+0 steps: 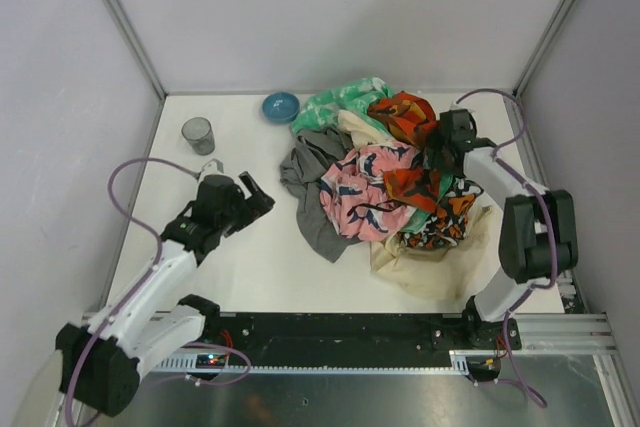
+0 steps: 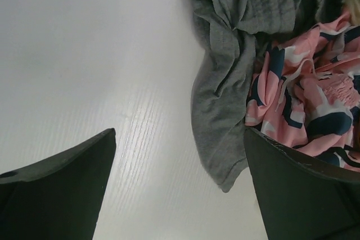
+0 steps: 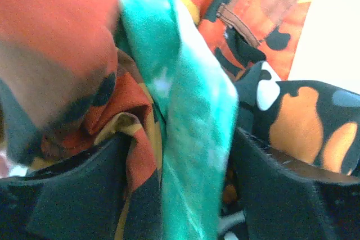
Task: Pick out a specific cloth from the pile
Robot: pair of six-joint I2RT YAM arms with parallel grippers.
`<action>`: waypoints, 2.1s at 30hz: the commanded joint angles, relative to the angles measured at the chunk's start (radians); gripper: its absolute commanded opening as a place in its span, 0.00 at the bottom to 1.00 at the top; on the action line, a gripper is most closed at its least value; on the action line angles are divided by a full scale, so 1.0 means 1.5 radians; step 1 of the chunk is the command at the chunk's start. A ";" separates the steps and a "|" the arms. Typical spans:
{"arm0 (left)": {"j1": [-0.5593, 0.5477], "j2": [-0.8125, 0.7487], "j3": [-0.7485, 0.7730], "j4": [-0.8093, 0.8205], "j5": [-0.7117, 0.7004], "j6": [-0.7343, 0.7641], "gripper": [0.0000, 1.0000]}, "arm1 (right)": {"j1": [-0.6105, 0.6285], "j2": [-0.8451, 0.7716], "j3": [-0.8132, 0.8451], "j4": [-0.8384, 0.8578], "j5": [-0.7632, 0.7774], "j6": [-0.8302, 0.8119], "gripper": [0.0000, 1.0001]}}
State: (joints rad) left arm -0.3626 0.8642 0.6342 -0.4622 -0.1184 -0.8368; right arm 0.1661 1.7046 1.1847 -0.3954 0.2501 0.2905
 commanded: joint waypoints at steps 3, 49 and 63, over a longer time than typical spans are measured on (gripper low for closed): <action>-0.002 0.141 0.044 0.123 0.050 0.063 1.00 | -0.005 -0.207 0.001 -0.057 -0.015 -0.005 0.97; 0.008 0.212 0.298 0.221 0.038 0.154 0.01 | 0.037 -0.769 -0.231 -0.135 -0.128 0.055 0.99; 0.008 0.026 0.424 0.184 0.053 0.193 0.01 | 0.037 -0.769 -0.249 -0.135 -0.128 0.063 0.99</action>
State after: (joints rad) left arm -0.3546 0.9386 1.2087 -0.2123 -0.0261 -0.5819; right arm 0.2195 0.5602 0.8219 -0.6125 0.0452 0.3740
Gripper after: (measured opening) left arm 0.048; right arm 0.993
